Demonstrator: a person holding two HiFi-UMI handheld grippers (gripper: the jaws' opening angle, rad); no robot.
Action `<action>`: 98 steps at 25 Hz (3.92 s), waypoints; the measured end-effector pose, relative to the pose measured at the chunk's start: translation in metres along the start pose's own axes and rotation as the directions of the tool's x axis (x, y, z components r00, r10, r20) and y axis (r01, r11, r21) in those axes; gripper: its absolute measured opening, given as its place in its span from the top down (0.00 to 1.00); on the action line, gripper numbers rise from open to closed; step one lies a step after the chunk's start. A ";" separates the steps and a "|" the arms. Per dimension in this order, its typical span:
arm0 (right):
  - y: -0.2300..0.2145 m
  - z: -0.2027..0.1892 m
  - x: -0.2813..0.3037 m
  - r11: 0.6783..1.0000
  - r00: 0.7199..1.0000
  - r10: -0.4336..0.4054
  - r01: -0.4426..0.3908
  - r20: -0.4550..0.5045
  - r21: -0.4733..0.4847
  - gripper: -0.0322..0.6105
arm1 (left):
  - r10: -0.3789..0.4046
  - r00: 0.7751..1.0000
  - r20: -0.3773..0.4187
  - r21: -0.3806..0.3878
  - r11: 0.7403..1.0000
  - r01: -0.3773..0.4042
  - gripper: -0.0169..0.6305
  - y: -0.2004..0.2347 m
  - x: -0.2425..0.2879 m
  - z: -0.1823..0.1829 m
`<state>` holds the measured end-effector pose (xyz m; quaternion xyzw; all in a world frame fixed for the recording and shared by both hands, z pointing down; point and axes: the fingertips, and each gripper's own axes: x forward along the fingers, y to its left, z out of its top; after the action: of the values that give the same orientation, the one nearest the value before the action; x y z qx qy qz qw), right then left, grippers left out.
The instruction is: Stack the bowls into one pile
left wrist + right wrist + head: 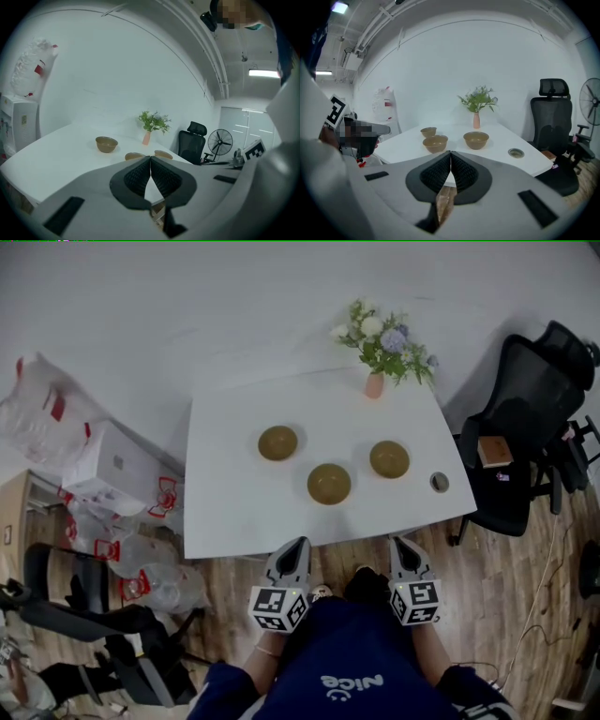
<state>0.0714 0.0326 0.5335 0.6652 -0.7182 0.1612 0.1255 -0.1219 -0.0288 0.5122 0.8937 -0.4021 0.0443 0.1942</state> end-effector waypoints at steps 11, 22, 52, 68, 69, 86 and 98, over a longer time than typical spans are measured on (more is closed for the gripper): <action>-0.039 0.020 0.054 0.998 0.998 0.061 -0.060 -0.029 0.027 0.91 | 0.074 0.997 -0.016 -0.027 0.997 -0.075 0.95 0.014 0.042 0.014; -0.079 0.045 0.106 0.997 0.997 0.077 -0.076 -0.032 0.008 0.91 | 0.098 0.995 0.021 -0.062 0.993 -0.097 0.95 0.019 0.093 0.031; -0.166 0.026 0.222 0.995 0.940 0.096 -0.078 -0.328 0.067 0.74 | 0.417 0.907 0.052 -0.198 0.895 -0.400 0.94 0.063 0.068 0.017; -0.173 0.028 0.233 0.986 0.943 0.139 -0.102 -0.303 0.135 0.89 | 0.505 0.862 0.042 -0.223 0.846 -0.485 0.95 0.052 0.058 -0.004; -0.172 0.029 0.233 0.984 0.943 0.146 -0.108 -0.297 0.139 0.89 | 0.507 0.861 0.042 -0.221 0.845 -0.487 0.95 0.051 0.059 -0.004; -0.133 0.110 0.218 0.960 0.959 0.272 -0.264 -0.078 0.096 0.89 | 0.507 0.859 0.066 -0.198 0.851 -0.487 0.95 0.040 0.062 -0.001; -0.037 0.117 0.222 0.878 0.870 0.474 -0.479 -0.135 -0.007 0.89 | 0.515 0.853 0.084 -0.187 0.849 -0.494 0.95 0.039 0.058 0.006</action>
<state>0.0934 -0.2198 0.5165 0.4532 -0.8533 0.2156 0.1415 -0.1124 -0.0954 0.5322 0.7388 -0.6372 0.0028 0.2193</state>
